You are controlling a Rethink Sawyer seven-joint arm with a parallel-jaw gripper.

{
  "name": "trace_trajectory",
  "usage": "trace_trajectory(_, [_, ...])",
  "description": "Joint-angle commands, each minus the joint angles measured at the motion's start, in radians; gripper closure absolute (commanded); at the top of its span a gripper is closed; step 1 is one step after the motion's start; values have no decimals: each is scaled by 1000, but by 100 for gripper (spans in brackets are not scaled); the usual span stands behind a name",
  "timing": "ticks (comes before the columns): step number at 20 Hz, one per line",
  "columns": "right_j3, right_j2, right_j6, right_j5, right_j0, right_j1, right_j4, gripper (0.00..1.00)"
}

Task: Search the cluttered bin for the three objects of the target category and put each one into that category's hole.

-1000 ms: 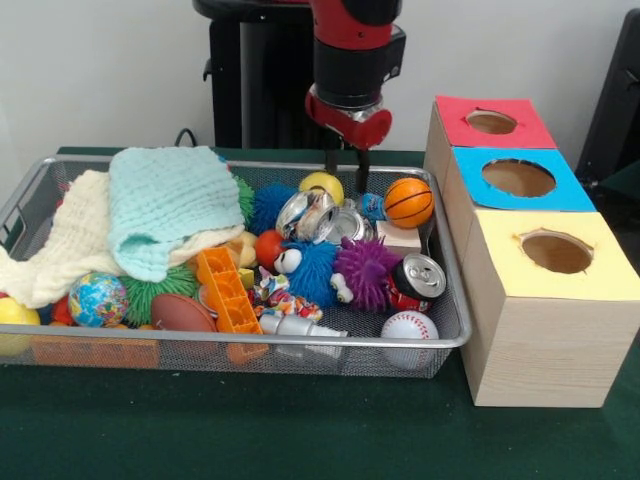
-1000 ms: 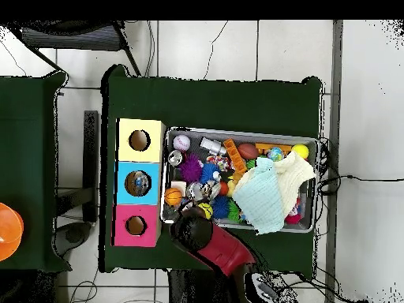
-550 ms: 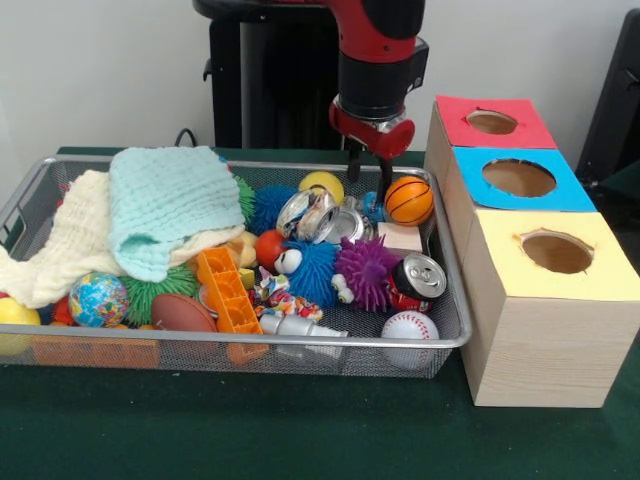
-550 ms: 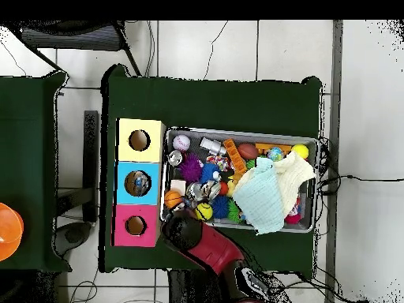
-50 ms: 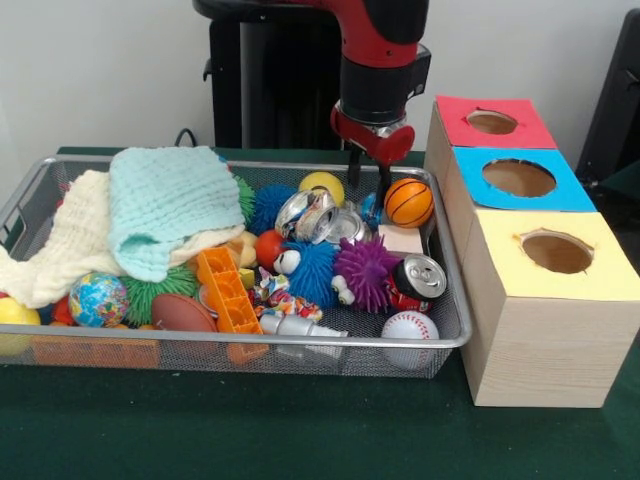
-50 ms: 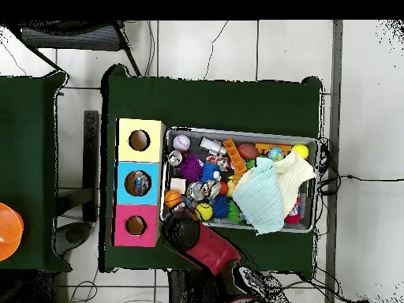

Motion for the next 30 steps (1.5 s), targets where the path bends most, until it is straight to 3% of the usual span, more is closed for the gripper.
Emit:
trace_trajectory(1, [-23,230,259,-96,-55,79,-11,0])
trace_trajectory(4, [21,305,318,-157,-109,43,-33,0])
trace_trajectory(6, [32,351,347,-212,-149,57,-64,0])
trace_trajectory(11, [16,385,418,-375,-190,146,-144,0])
trace_trajectory(17, [-19,427,480,-476,-234,249,-241,0])
trace_trajectory(22, [-38,407,485,-465,-208,256,-245,0])
trace_trajectory(28, [-63,345,375,-284,-146,214,-188,0])
trace_trajectory(29, [-69,329,349,-250,-131,206,-175,100])
trace_trajectory(30, [-76,305,322,-215,-108,194,-159,100])
